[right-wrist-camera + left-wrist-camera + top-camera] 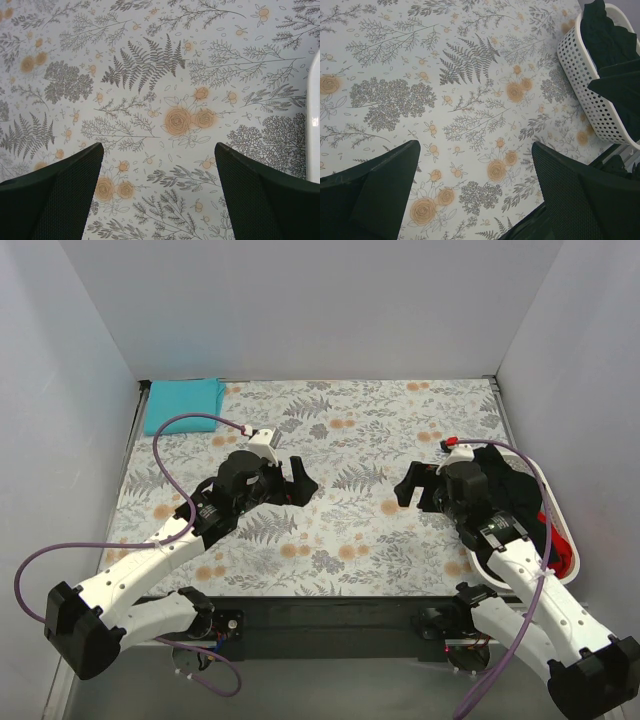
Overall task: Fold and stack the t-shirts
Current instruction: Grab the tshirt from the pile
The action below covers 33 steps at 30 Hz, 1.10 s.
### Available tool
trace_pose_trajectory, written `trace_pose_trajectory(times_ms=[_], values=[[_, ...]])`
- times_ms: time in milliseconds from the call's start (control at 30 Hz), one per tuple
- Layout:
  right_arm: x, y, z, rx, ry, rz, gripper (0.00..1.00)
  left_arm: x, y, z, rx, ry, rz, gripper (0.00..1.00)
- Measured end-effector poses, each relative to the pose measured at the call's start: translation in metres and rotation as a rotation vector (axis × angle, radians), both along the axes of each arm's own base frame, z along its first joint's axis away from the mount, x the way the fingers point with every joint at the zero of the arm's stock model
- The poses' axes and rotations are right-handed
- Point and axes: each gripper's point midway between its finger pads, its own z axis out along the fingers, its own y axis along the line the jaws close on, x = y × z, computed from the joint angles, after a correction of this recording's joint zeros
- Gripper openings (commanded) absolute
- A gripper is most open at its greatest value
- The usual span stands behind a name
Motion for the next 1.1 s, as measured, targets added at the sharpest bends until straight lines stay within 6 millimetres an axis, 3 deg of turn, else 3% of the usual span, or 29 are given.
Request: trace_pose_trajectory(times_ms=[267, 367, 433, 533, 667, 733, 933, 1100], values=[[0.002, -0.004, 0.008, -0.011, 0.016, -0.032, 0.98, -0.001, -0.002, -0.002, -0.002, 0.011, -0.004, 0.94], [0.010, -0.019, 0.003, -0.079, 0.073, -0.109, 0.98, -0.001, -0.003, -0.005, -0.002, 0.023, -0.013, 0.94], [0.019, -0.038, 0.003, -0.127, 0.106, -0.195, 0.98, -0.003, -0.005, -0.005, -0.006, 0.028, -0.023, 0.94], [0.033, -0.085, 0.001, -0.170, 0.147, -0.375, 0.98, -0.005, -0.007, -0.005, -0.016, 0.036, -0.036, 0.94], [0.037, -0.149, -0.004, -0.178, 0.204, -0.618, 0.92, -0.008, -0.009, -0.005, -0.024, 0.044, -0.050, 0.94], [0.036, -0.168, -0.010, -0.168, 0.242, -0.702, 0.91, -0.009, -0.010, -0.005, -0.028, 0.047, -0.056, 0.94], [0.029, -0.214, -0.032, -0.170, 0.332, -0.923, 0.91, -0.011, -0.013, -0.007, -0.032, 0.061, -0.072, 0.95], [0.019, -0.235, -0.039, -0.191, 0.344, -1.056, 0.87, -0.012, -0.014, -0.009, -0.032, 0.073, -0.078, 0.95]])
